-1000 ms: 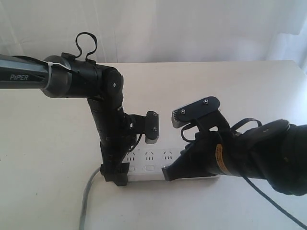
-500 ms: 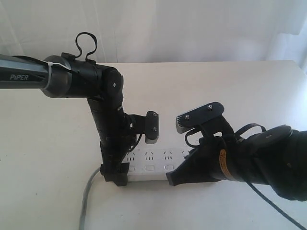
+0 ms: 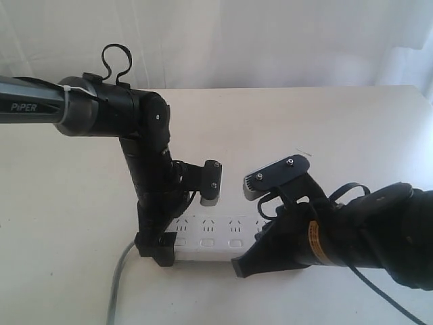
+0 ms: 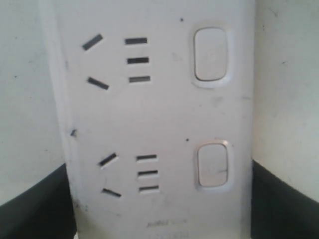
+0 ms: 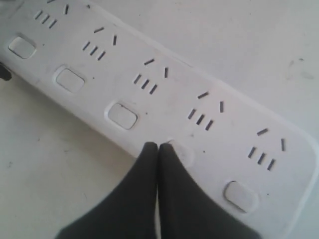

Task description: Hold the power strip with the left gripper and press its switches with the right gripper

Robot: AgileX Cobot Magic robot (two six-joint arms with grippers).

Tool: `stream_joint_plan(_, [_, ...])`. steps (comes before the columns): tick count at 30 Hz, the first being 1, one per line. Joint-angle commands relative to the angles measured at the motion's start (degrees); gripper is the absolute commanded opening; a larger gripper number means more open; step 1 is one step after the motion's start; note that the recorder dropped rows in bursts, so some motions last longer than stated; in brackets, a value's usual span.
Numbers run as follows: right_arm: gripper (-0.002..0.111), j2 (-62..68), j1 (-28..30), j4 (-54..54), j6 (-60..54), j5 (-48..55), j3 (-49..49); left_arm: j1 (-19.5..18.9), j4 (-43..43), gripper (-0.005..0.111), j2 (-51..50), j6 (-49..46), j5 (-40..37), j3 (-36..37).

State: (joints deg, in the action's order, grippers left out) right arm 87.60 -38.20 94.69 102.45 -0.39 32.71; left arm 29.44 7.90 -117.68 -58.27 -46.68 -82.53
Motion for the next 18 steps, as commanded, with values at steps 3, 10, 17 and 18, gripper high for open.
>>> stream_joint_plan(3, [0.0, -0.1, 0.0, 0.1, -0.8, 1.5, 1.9, 0.3, 1.7, 0.0, -1.7, -0.4, -1.7, 1.4])
stream_joint_plan(10, [0.0, -0.2, 0.0, 0.0, -3.1, 4.4, -1.1, 0.3, 1.7, 0.0, -1.7, -1.3, -2.3, 1.4])
stream_joint_plan(17, [0.0, -4.2, 0.0, 0.0, -1.8, 4.3, -1.0, 0.3, 1.8, 0.0, -1.7, -1.9, -1.7, 1.4])
stream_joint_plan(18, [0.0, -4.5, 0.0, 0.0, -1.8, 4.6, -0.7, 0.3, 1.8, 0.0, -1.7, -1.9, -1.7, 1.4])
